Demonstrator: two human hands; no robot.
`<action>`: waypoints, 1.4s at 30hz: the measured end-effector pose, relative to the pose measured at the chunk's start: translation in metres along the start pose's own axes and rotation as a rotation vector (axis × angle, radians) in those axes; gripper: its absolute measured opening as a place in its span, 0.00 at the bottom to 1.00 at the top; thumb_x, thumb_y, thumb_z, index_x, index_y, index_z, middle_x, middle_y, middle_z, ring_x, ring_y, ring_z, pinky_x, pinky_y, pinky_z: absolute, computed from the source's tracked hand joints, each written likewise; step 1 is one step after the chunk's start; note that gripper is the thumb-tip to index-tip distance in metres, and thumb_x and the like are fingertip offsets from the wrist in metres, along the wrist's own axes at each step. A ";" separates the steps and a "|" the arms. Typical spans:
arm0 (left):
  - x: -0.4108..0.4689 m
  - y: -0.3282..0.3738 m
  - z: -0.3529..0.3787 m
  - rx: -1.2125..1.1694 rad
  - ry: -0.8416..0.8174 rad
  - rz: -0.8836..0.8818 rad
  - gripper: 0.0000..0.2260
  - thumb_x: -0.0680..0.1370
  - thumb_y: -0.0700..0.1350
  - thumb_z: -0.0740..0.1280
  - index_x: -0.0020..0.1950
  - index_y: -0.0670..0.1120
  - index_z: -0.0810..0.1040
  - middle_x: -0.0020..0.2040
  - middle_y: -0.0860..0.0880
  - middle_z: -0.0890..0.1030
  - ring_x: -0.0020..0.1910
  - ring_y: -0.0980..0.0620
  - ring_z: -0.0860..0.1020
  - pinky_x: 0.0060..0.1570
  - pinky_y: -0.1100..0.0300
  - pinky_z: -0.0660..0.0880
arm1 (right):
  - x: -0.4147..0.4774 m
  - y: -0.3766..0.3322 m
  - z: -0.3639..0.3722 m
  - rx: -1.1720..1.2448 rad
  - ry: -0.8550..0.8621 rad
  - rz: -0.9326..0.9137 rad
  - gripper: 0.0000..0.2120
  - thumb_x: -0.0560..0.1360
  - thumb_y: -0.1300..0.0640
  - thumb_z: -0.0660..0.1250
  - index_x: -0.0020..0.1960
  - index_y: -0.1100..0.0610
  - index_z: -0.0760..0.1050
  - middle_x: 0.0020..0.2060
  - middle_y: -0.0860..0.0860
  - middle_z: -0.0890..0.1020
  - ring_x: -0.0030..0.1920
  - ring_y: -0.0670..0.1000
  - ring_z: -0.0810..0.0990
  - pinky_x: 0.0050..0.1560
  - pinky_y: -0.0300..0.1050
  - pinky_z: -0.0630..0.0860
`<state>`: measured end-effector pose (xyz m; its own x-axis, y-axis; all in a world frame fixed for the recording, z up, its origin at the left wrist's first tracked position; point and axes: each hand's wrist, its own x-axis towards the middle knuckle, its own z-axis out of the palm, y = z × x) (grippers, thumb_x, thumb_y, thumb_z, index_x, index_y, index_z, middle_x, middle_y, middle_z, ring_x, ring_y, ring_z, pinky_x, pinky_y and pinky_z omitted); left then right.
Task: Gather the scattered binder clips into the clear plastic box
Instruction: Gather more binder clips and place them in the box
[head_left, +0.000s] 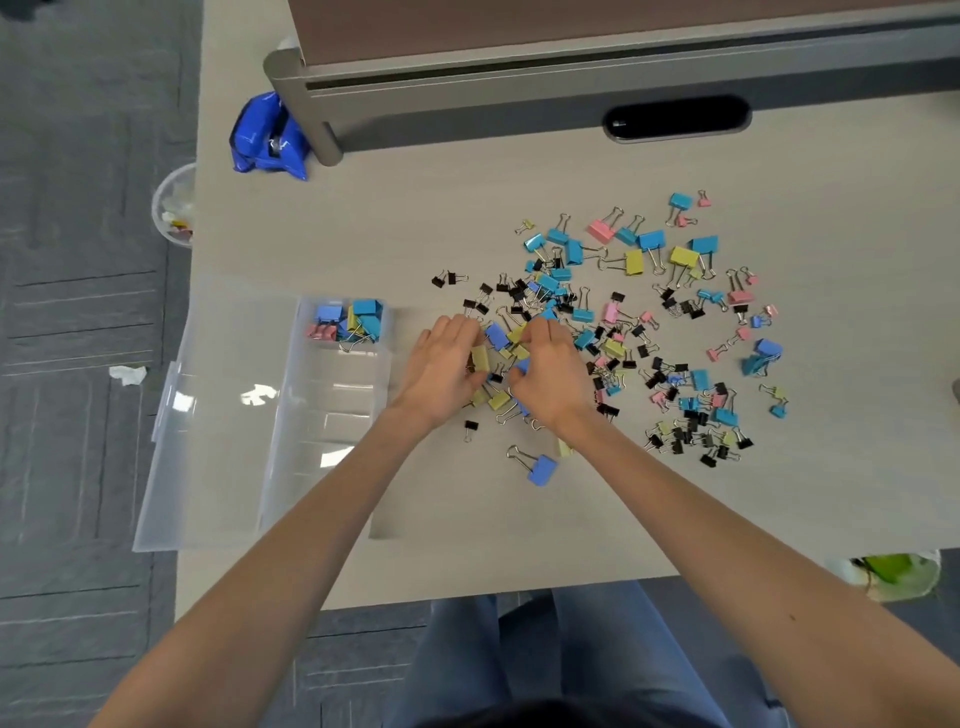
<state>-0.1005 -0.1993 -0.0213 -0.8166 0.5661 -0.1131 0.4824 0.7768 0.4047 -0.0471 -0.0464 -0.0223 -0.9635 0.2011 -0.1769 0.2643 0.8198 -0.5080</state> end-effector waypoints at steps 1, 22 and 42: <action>-0.001 0.001 -0.001 -0.103 -0.012 -0.059 0.14 0.72 0.44 0.71 0.54 0.45 0.71 0.50 0.51 0.74 0.49 0.50 0.71 0.47 0.57 0.67 | 0.000 0.001 0.000 0.062 0.007 0.025 0.15 0.70 0.61 0.69 0.54 0.61 0.69 0.52 0.55 0.74 0.54 0.54 0.71 0.50 0.46 0.73; 0.007 0.022 -0.002 -0.666 -0.126 -0.493 0.10 0.79 0.51 0.62 0.41 0.48 0.70 0.37 0.52 0.75 0.38 0.50 0.74 0.39 0.56 0.69 | -0.004 0.022 -0.040 1.090 -0.148 0.548 0.06 0.74 0.63 0.63 0.43 0.62 0.78 0.34 0.55 0.78 0.33 0.50 0.73 0.28 0.36 0.70; 0.031 0.024 0.008 -0.021 0.000 -0.305 0.15 0.77 0.52 0.67 0.61 0.46 0.73 0.60 0.48 0.73 0.47 0.46 0.79 0.41 0.59 0.67 | -0.001 0.050 -0.035 -0.225 -0.194 -0.252 0.14 0.73 0.57 0.69 0.56 0.55 0.70 0.54 0.49 0.74 0.47 0.51 0.78 0.36 0.42 0.66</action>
<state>-0.1116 -0.1612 -0.0225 -0.9227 0.3079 -0.2320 0.2087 0.9049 0.3710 -0.0340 0.0128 -0.0182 -0.9653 -0.1090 -0.2374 -0.0161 0.9319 -0.3625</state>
